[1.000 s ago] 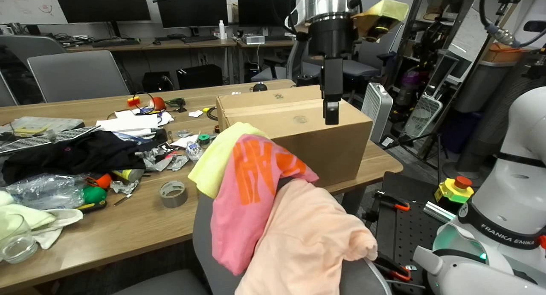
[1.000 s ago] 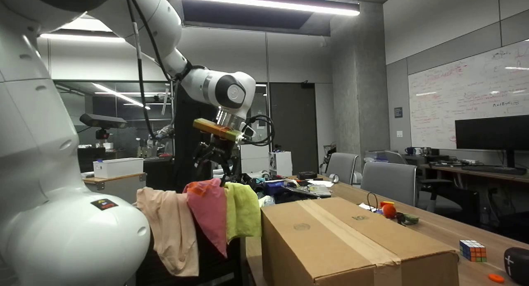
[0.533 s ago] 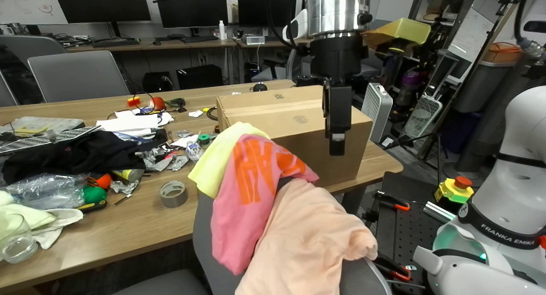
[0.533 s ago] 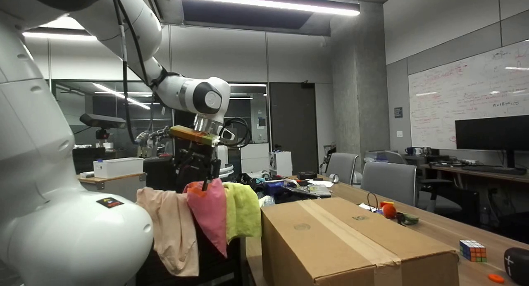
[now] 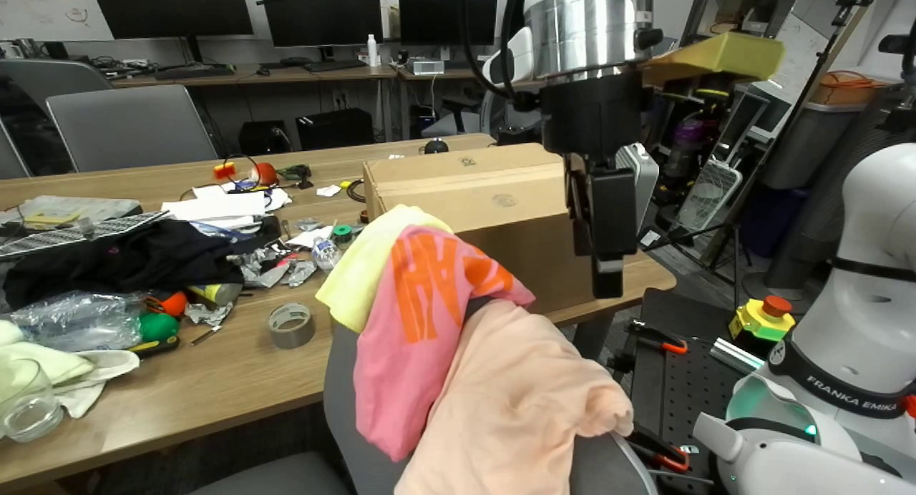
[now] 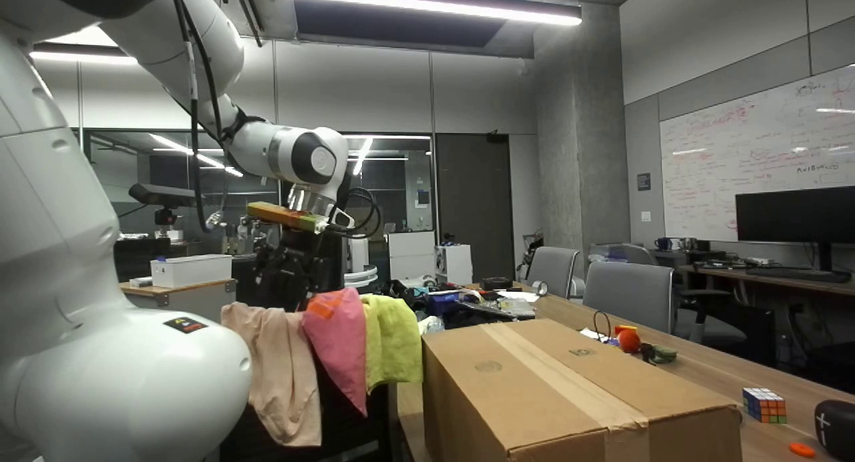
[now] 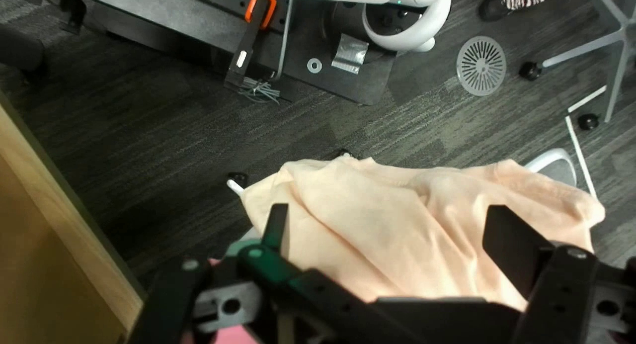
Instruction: Put the clothes on the box
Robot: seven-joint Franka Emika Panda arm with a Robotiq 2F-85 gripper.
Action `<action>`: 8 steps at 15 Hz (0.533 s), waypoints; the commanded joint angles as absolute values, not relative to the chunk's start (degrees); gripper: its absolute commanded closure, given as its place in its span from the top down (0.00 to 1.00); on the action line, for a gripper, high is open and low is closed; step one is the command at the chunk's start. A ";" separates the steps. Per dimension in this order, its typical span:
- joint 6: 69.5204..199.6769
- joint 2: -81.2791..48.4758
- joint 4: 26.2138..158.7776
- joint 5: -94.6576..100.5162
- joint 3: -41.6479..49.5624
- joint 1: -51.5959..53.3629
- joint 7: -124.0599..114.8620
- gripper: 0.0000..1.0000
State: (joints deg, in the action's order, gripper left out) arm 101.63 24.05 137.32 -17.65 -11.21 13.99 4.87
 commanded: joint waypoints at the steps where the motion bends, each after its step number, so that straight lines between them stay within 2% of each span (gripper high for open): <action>1: 101.02 22.82 136.17 -18.69 -12.30 15.47 4.31 1.00; 8: 106.77 19.32 135.78 -18.70 -15.45 17.57 3.47 1.00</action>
State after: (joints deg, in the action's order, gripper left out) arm 104.25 21.18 137.15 -17.75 -14.16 16.49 4.73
